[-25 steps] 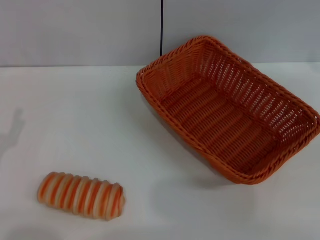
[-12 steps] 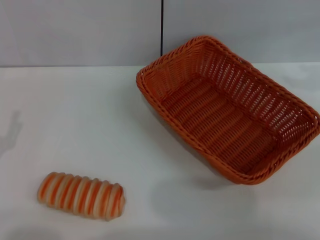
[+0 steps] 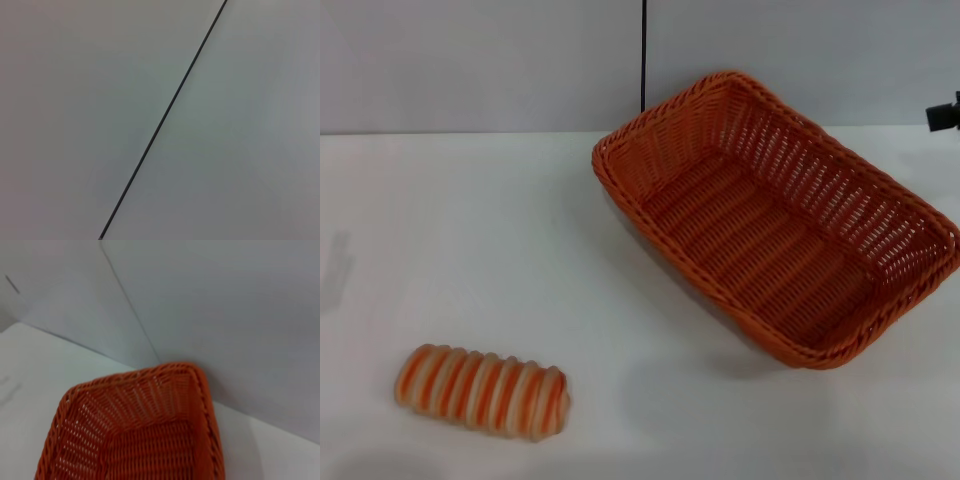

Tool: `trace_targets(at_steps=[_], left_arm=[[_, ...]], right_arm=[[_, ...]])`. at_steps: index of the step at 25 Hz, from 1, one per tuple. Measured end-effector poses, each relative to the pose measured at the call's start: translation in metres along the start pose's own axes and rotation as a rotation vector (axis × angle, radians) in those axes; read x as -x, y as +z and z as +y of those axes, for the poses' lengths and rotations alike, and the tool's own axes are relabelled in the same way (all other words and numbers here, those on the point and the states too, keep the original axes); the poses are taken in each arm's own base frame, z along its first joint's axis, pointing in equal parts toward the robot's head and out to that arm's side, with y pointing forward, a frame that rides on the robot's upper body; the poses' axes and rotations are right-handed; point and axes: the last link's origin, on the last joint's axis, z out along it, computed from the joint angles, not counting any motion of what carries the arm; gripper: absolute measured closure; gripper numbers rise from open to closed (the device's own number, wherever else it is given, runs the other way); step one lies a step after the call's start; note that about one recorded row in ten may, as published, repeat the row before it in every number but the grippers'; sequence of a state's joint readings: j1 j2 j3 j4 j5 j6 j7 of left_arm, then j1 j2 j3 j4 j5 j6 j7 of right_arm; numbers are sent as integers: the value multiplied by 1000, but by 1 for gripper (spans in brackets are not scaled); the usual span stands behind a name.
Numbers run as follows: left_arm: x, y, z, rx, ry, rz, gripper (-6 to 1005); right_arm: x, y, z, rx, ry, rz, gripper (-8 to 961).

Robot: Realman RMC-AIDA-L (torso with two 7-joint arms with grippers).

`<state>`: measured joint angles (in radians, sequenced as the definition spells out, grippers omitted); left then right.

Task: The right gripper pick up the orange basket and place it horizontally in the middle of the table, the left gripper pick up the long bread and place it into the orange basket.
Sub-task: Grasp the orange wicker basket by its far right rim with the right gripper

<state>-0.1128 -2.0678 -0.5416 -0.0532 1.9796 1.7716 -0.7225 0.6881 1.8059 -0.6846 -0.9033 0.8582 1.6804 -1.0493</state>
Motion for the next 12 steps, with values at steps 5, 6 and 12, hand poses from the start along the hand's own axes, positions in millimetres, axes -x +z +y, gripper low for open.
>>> trace_targets(at_steps=[5, 6, 12], left_arm=[[0, -1, 0, -2, 0, 0, 185], [0, -1, 0, -2, 0, 1, 185], [-1, 0, 0, -1, 0, 3, 185]], right_arm=[[-5, 13, 1, 4, -17, 56, 179], [-6, 16, 2, 5, -20, 67, 179], [-12, 31, 3, -6, -28, 113, 180]])
